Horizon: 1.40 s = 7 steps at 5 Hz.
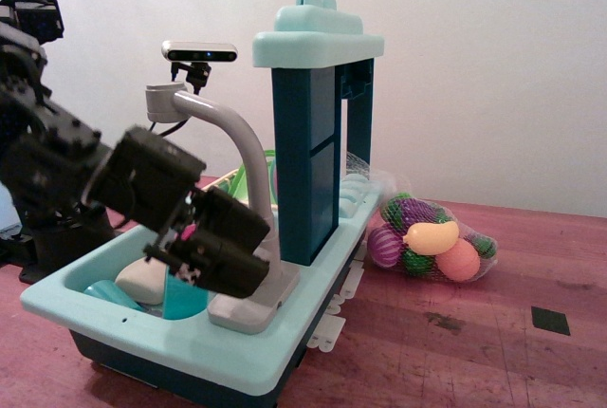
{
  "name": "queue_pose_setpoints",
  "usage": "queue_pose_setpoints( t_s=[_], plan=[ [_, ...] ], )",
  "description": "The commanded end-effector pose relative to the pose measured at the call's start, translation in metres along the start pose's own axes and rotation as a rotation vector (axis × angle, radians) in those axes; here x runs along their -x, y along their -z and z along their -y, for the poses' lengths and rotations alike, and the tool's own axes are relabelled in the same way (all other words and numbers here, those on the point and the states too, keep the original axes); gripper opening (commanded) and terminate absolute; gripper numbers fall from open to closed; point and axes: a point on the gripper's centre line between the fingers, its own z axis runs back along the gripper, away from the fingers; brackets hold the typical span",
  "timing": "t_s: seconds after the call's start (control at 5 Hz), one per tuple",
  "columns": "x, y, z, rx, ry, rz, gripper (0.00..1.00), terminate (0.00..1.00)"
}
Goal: Turn lever vertical to front
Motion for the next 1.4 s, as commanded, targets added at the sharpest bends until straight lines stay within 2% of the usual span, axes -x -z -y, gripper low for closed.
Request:
queue_pose_setpoints(
  t_s=[0.0,0.2,0.4,0.8,1.2],
  plan=[
    [-0.008,-0.018,-0.018,0.0,-0.062,0.034,1.0,0.0],
    [0.008,-0.015,-0.031,-0.034,-0.08,0.036,1.0,0.0],
    [0.023,-0.005,-0.033,-0.028,-0.11,0.04,1.0,0.0],
    [0.032,-0.013,-0.031,-0.005,-0.081,-0.012,1.0,0.0],
    [0.048,-0.082,-0.06,-0.103,-0.077,-0.046,1.0,0.0]
  ],
)
